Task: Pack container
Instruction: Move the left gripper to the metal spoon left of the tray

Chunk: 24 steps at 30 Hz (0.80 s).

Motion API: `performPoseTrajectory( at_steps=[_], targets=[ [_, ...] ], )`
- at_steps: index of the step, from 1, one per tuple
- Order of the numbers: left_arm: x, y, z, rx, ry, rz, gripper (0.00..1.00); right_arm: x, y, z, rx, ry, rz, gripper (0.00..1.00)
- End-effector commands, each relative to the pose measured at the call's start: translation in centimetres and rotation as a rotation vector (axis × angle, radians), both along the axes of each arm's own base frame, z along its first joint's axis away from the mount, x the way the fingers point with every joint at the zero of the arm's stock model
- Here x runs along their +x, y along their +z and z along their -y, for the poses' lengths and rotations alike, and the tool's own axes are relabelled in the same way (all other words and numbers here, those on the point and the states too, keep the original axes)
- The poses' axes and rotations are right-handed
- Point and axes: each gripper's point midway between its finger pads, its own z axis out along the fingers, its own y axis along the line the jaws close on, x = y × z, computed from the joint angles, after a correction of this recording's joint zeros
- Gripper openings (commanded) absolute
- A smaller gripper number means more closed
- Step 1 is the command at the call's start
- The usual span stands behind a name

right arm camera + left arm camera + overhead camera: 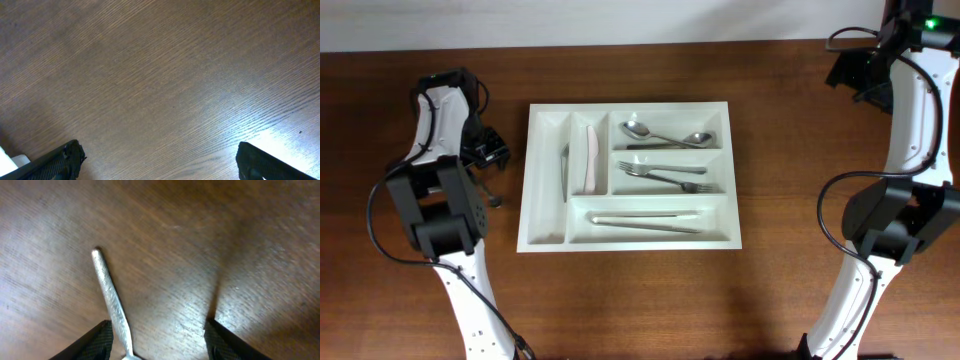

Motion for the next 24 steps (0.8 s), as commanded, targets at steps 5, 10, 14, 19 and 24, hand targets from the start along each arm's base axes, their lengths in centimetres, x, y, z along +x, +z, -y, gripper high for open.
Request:
performPoseTrajectory(
  at_steps=[5, 10, 14, 19, 24],
  targets=[
    [-5.7, -10.2, 1.7, -0.088, -0.049, -0.193, 0.62, -0.1, 1.3, -0.3, -0.007, 0.000, 0.025, 0.99],
    [-7.4, -11.5, 2.7, -0.133, -0.038, -0.220, 0.62, -0.1, 1.3, -0.3, -0.007, 0.000, 0.025, 0.99],
    [-8.5, -12.3, 3.3, -0.161, -0.030, -0.238, 0.61, -0.1, 1.3, -0.3, -0.007, 0.000, 0.026, 0.99],
    [-9.5, -13.1, 3.5, -0.166, -0.023, -0.247, 0.61, -0.1, 1.3, -0.3, -0.007, 0.000, 0.025, 0.99],
    [-8.4, -13.8, 3.4, -0.156, -0.026, -0.194, 0.66, -0.1, 1.3, -0.3, -0.007, 0.000, 0.025, 0.99]
  ],
)
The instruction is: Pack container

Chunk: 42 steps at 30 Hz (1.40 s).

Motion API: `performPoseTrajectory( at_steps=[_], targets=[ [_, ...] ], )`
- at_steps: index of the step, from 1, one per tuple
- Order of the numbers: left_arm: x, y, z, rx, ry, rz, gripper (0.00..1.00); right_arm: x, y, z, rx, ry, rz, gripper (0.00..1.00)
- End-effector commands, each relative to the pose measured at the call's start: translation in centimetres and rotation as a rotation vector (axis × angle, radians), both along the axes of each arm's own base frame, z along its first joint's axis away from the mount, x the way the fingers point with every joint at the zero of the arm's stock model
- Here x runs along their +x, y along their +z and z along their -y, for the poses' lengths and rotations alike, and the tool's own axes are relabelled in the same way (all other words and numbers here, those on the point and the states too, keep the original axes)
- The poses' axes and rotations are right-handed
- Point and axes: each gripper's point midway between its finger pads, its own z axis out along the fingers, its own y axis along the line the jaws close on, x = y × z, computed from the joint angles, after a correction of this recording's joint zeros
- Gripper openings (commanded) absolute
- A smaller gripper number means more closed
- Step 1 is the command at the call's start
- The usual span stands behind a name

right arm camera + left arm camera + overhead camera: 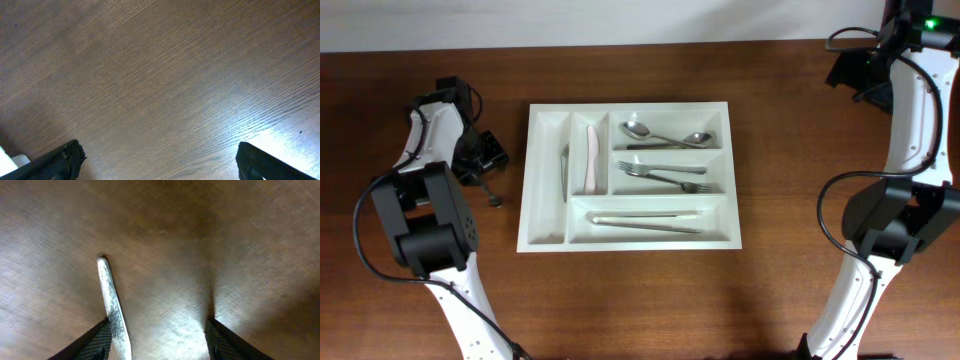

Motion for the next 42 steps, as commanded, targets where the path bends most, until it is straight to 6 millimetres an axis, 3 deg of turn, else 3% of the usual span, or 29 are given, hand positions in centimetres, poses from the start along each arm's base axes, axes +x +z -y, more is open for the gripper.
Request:
performPoseTrajectory(
  at_steps=[1, 10, 15, 17, 20, 26, 35, 40, 42],
  targets=[
    [-7.8, -12.5, 3.1, -0.095, -0.020, -0.302, 0.67, -0.1, 1.3, -0.3, -0.006, -0.001, 0.026, 0.99],
    [-5.1, -13.3, 2.4, -0.065, -0.025, -0.191, 0.77, -0.1, 1.3, -0.3, -0.006, -0.001, 0.026, 0.99],
    [-4.9, -13.3, 2.3, -0.059, -0.025, -0.182, 0.79, -0.1, 1.3, -0.3, -0.006, -0.001, 0.026, 0.99],
    [-5.6, -13.2, 2.5, -0.067, -0.024, -0.210, 0.77, -0.1, 1.3, -0.3, -0.006, -0.001, 0.026, 0.99],
    [-7.2, -12.7, 2.8, -0.077, 0.014, -0.278, 0.66, -0.1, 1.3, -0.3, -0.006, -0.001, 0.026, 0.99],
    [-9.0, -11.8, 4.2, -0.139, 0.085, -0.361, 0.64, -0.1, 1.3, -0.3, -0.006, -0.001, 0.026, 0.99],
    [-11.7, -10.7, 4.7, -0.154, 0.097, -0.480, 0.64, -0.1, 1.3, -0.3, -0.007, 0.000, 0.026, 0.99],
    [-14.4, -11.2, 5.2, -0.162, 0.100, -0.548, 0.64, -0.1, 1.3, -0.3, -0.006, -0.001, 0.026, 0.99],
    [-16.0, -12.4, 5.5, -0.164, 0.100, -0.560, 0.64, -0.1, 1.3, -0.3, -0.007, 0.000, 0.026, 0.99]
  ],
)
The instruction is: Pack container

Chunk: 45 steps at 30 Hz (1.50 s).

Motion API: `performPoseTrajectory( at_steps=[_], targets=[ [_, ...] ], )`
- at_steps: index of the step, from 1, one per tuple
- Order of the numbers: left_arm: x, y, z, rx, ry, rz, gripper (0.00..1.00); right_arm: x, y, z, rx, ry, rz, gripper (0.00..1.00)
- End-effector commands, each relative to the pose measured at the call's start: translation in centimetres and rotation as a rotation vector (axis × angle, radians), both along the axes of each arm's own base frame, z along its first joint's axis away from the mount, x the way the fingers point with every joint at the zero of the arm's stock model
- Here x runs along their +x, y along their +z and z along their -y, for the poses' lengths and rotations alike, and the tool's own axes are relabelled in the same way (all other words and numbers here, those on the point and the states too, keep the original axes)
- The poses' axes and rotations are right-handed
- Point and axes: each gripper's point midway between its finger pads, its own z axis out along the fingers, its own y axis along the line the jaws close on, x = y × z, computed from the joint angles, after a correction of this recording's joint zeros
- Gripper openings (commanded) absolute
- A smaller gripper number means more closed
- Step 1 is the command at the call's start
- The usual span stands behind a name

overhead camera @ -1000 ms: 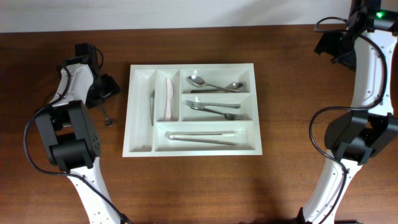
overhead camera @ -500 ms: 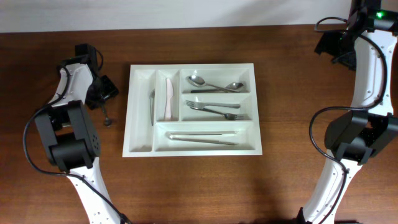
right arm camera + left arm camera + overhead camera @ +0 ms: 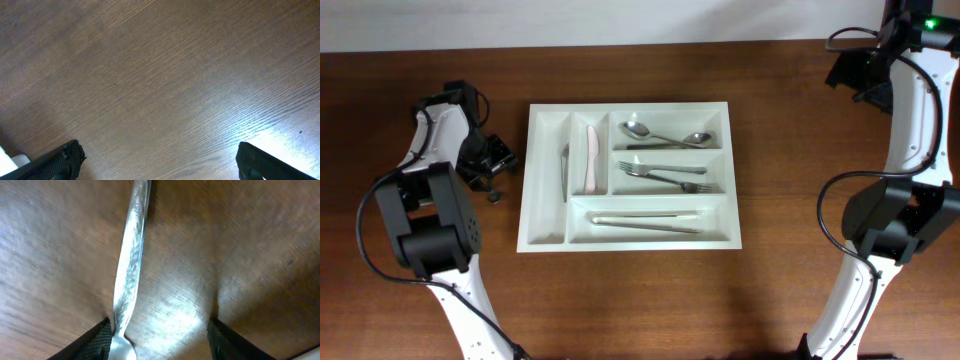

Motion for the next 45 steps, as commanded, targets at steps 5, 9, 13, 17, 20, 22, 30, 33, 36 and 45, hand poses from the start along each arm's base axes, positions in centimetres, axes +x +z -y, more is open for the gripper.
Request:
performPoseTrajectory(
  at_steps=[5, 9, 13, 17, 20, 22, 30, 33, 36, 45],
  targets=[
    [-14.3, -12.9, 3.4, -0.126, 0.026, -0.478, 0.64, -0.1, 1.3, -0.3, -0.006, -0.001, 0.026, 0.99],
    [-14.7, -12.6, 3.4, -0.125, 0.025, -0.496, 0.64, -0.1, 1.3, -0.3, -0.006, -0.001, 0.026, 0.99],
    [-15.5, -12.0, 3.6, -0.130, 0.025, -0.538, 0.64, -0.1, 1.3, -0.3, -0.006, -0.001, 0.026, 0.99],
    [-16.4, -11.4, 3.7, -0.134, 0.025, -0.581, 0.64, -0.1, 1.3, -0.3, -0.007, 0.000, 0.026, 0.99],
    [-16.9, -10.9, 3.8, -0.139, 0.026, -0.612, 0.64, -0.1, 1.3, -0.3, -0.006, -0.001, 0.026, 0.99],
    [-17.3, -10.6, 3.8, -0.142, 0.025, -0.630, 0.64, -0.1, 1.3, -0.3, -0.006, -0.001, 0.026, 0.99],
    [-17.0, -10.8, 3.8, -0.139, 0.025, -0.617, 0.64, -0.1, 1.3, -0.3, -0.007, 0.000, 0.026, 0.99],
    [-16.6, -11.2, 3.5, -0.137, 0.030, -0.592, 0.64, -0.1, 1.3, -0.3, -0.007, 0.000, 0.026, 0.99],
    [-16.3, -11.5, 3.1, -0.138, 0.045, -0.572, 0.64, -0.1, 1.3, -0.3, -0.007, 0.000, 0.026, 0.99],
    [-14.9, -13.1, -0.4, -0.118, 0.131, -0.467, 0.64, -0.1, 1.3, -0.3, -0.006, -0.001, 0.026, 0.99]
  ],
)
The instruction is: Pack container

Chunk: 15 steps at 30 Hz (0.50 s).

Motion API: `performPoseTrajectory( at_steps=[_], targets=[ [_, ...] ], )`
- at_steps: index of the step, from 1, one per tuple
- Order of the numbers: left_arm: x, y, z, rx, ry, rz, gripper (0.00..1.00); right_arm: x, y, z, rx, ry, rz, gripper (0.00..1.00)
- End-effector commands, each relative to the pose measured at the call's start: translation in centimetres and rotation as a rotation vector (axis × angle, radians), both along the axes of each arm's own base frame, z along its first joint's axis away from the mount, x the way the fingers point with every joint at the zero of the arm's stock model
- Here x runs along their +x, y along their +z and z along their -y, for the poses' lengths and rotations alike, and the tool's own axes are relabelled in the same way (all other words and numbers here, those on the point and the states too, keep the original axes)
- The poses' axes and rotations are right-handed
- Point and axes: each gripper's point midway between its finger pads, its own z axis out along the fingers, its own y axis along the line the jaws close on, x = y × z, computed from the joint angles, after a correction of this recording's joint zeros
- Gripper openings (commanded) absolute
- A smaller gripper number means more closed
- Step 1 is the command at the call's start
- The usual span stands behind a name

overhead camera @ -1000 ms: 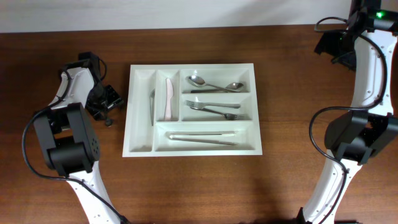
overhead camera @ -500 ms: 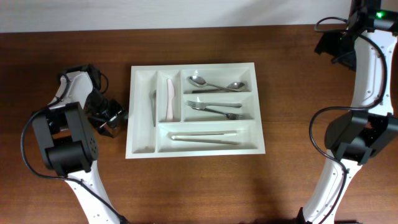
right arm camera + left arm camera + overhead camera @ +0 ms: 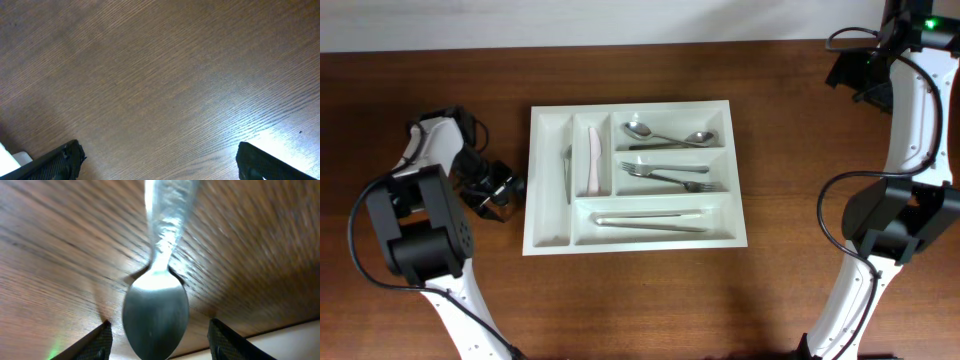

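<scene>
A metal spoon (image 3: 156,311) lies on the wooden table, its bowl between my left gripper's fingers and its handle (image 3: 169,210) running away from the camera. My left gripper (image 3: 159,342) is open around the bowl, low over the table, just left of the white cutlery tray (image 3: 549,243); in the overhead view the left gripper (image 3: 496,192) hides the spoon. The tray's white edge (image 3: 285,339) shows at the lower right of the left wrist view. My right gripper (image 3: 855,72) is open at the far right corner over bare wood, holding nothing.
The tray holds two spoons (image 3: 665,134), forks (image 3: 665,175), a pale knife (image 3: 593,160), a thin metal piece (image 3: 566,170) and long utensils (image 3: 648,220) in the front slot. The table's back edge runs along the top of the overhead view.
My left gripper has moved toward the table's front and nearer the tray; the spoon's bowl now sits between its fingers instead of the handle. The tray has shifted slightly to the right.
My left gripper stood open left of the tray with only the end of the spoon's handle between its fingers. Later more of the handle showed, with the bowl at the frame's edge. Now the bowl lies between the fingers. The right arm stayed still.
</scene>
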Motion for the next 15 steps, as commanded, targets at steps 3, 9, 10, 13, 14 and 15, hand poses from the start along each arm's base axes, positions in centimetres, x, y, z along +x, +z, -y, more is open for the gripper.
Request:
performPoseTrajectory(
  at_steps=[3, 9, 10, 13, 14, 15],
  targets=[
    [-8.5, -13.4, -4.0, 0.092, -0.040, -0.258, 0.64, -0.1, 1.3, -0.3, -0.007, 0.000, 0.026, 0.99],
    [-7.7, -14.2, -5.6, 0.113, -0.004, -0.206, 0.65, -0.1, 1.3, -0.3, -0.007, 0.000, 0.026, 0.99],
    [-7.7, -14.2, -5.7, 0.115, -0.001, -0.202, 0.64, -0.1, 1.3, -0.3, -0.007, 0.000, 0.025, 0.99],
    [-7.5, -14.3, -5.7, 0.117, -0.001, -0.196, 0.59, -0.1, 1.3, -0.3, -0.007, 0.000, 0.026, 0.99],
    [-7.5, -14.3, -5.7, 0.118, -0.001, -0.196, 0.56, -0.1, 1.3, -0.3, -0.007, 0.000, 0.025, 0.99],
    [-7.5, -14.3, -5.7, 0.119, -0.001, -0.194, 0.52, -0.1, 1.3, -0.3, -0.007, 0.000, 0.025, 0.99]
  ],
)
